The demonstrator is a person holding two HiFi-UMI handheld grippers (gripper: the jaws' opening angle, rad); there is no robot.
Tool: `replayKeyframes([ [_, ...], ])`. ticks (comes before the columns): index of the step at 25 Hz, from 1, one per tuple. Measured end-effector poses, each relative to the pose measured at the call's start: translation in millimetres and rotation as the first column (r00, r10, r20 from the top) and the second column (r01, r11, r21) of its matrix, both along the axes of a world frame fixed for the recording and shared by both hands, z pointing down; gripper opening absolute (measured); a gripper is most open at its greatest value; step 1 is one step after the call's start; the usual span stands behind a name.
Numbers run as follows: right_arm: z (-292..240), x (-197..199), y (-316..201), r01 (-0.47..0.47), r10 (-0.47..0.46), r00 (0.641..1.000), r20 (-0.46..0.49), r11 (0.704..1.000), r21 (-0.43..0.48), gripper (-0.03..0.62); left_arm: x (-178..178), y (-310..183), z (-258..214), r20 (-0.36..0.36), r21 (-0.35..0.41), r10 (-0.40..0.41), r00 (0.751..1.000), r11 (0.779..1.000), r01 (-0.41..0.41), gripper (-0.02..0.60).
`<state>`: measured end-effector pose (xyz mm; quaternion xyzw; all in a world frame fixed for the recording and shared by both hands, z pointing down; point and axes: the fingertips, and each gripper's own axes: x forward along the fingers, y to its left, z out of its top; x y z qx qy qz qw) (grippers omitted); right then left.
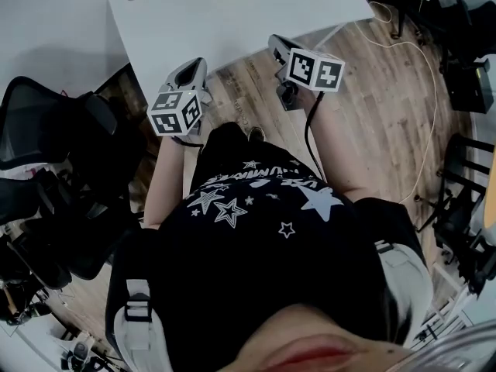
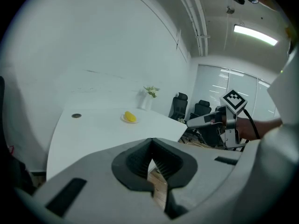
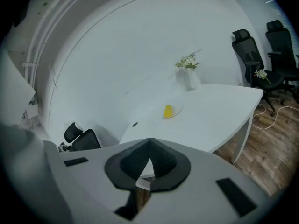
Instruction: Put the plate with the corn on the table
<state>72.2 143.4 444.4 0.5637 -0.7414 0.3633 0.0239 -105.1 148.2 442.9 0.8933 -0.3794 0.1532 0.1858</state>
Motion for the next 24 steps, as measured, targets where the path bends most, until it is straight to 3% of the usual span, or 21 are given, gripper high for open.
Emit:
replayKeyframes([
  [11, 7, -16, 25, -0.022, 0.022, 0.999, -0.030, 1.000, -0.008, 0.006, -3, 20, -3, -0.013, 0.004, 0.057, 0.998, 0.998, -0.056, 0.006],
  [24, -15, -97, 88, -0.060, 0.063, 0.995, -0.081, 0.998, 0.032, 0.006, -85, 75, -15, -0.043, 0.037, 0.101, 0.994, 0.994, -0.099, 0.006],
])
